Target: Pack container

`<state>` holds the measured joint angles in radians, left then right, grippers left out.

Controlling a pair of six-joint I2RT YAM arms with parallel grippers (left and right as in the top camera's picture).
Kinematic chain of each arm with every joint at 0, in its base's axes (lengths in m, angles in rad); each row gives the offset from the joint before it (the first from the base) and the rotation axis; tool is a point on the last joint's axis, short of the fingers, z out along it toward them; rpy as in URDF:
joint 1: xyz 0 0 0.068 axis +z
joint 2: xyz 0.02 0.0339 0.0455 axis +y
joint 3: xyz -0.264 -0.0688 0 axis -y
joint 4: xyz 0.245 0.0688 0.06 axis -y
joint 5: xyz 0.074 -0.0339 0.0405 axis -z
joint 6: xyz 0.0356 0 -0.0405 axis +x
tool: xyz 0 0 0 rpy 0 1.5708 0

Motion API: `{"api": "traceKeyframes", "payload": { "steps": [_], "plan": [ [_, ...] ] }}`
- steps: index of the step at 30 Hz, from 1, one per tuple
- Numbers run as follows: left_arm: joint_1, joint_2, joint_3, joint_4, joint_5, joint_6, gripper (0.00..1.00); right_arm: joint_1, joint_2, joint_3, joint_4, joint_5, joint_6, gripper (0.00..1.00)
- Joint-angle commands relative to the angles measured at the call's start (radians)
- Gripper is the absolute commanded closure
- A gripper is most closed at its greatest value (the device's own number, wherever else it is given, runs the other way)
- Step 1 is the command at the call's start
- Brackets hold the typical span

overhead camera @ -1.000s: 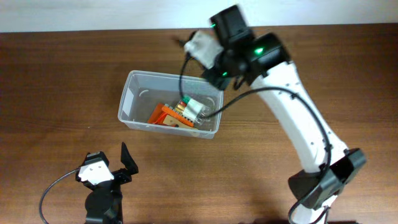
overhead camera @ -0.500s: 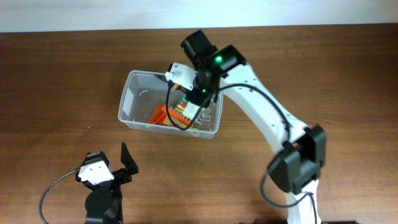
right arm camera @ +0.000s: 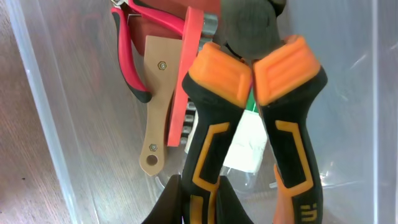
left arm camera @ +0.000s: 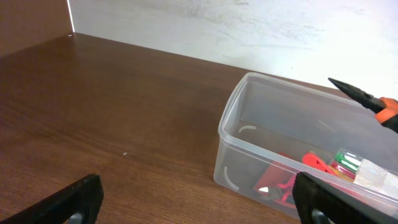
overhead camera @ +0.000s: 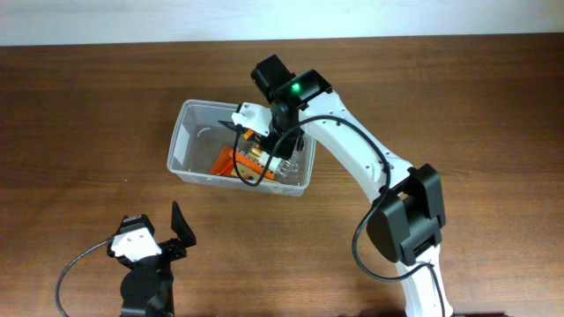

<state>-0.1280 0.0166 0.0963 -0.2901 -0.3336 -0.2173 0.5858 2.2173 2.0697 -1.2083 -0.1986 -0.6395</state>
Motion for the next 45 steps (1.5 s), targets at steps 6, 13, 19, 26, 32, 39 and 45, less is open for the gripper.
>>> {"api": "traceKeyframes", "payload": {
  "steps": [6,13,19,26,32,39,45],
  "plan": [
    [-0.003,-0.005,-0.003,-0.002,-0.004,0.009,0.01,0.011,0.018,-0.001,0.0,-0.047,-0.007,0.48],
    [-0.003,-0.005,-0.003,-0.002,-0.004,0.009,0.01,0.007,-0.013,0.126,-0.032,0.035,0.136,0.35],
    [-0.003,-0.005,-0.003,-0.002,-0.003,0.009,0.01,-0.078,-0.046,0.439,-0.188,0.185,0.349,0.3],
    [-0.003,-0.005,-0.003,-0.002,-0.003,0.009,0.01,-0.318,-0.048,0.598,-0.349,0.202,0.417,0.0],
    [-0.003,-0.005,-0.003,-0.001,-0.004,0.009,0.01,-0.523,-0.047,0.598,-0.37,0.133,0.473,0.01],
    [-0.003,-0.005,-0.003,-0.002,-0.004,0.009,0.01,-0.618,-0.047,0.598,-0.374,0.113,0.473,0.01],
    [-0.003,-0.005,-0.003,-0.002,-0.004,0.009,0.01,-0.626,-0.047,0.597,-0.374,0.113,0.473,0.01]
  ]
}}
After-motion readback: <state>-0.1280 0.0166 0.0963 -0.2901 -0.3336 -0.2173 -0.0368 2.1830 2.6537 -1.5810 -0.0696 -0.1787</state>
